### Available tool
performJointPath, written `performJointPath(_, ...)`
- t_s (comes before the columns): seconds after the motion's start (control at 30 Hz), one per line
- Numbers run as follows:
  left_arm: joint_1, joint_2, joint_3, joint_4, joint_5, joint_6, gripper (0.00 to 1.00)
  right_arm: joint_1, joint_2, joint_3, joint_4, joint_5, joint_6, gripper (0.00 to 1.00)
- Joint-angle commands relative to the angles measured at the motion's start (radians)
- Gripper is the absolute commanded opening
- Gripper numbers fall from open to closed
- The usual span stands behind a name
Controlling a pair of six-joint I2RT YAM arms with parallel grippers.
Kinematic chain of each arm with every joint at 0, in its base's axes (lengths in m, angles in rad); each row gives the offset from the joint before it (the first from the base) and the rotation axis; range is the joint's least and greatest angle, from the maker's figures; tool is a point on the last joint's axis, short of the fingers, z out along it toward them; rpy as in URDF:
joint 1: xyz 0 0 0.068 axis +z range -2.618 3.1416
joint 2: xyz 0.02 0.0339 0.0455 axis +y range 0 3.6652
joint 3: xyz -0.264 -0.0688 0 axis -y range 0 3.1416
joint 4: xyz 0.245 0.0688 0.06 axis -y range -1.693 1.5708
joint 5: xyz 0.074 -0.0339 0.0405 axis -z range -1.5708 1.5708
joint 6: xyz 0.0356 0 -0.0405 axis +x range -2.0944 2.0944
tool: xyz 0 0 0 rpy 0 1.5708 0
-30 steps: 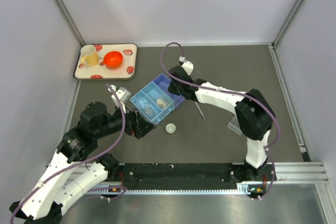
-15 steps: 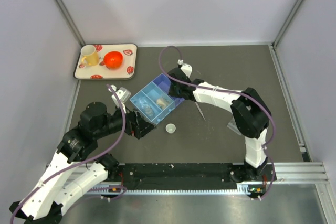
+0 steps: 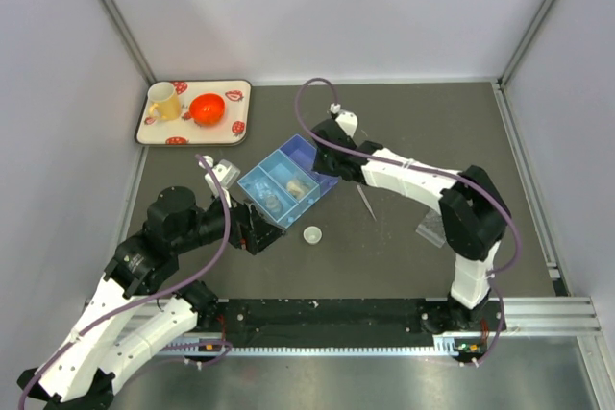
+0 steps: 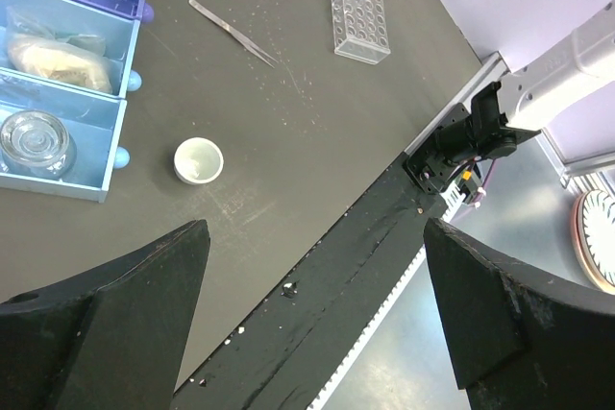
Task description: Organize the chemistry lab equipment
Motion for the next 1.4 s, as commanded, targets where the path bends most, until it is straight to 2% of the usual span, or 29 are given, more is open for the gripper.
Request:
performJointPath(0.0,0.0,0.006,0.024,0.01,0.004,0.003,0.98,0.027,-0.176,-0.041,-0.037,0.076,-0.051,0.27)
performJointPath(0.27,0.0,0.018,0.01,-0.013,-0.044,0.034,0.98,0.052,-0.394,-0.215,-0.118,0.124,-0.226,0.34)
performJointPath(0.4,0.0,0.026,-0.004,-0.014,-0.123,0.04,0.98,0.049,-0.442,-0.314,-0.141,0.132,-0.325,0.4)
performJointPath(0.53,0.0,0.032,-0.018,-0.013,-0.214,0.019,0.98,0.038,-0.378,-0.321,-0.219,0.133,-0.408,0.41)
performJointPath(0.63,0.0,0.037,-0.032,0.002,-0.24,-0.001,0.98,0.04,-0.323,-0.317,-0.218,0.121,-0.434,0.41)
performJointPath(0.83,0.0,0.061,-0.033,0.013,-0.225,-0.006,0.98,0.02,-0.24,-0.283,-0.2,0.09,-0.493,0.41)
performJointPath(1.07,0.0,0.061,-0.027,0.015,-0.233,0.011,0.98,-0.089,-0.22,-0.317,-0.112,-0.098,-0.52,0.41)
performJointPath(1.37,0.0,0.115,-0.015,0.036,-0.223,0.023,0.98,-0.12,-0.132,-0.28,-0.109,-0.168,-0.543,0.41)
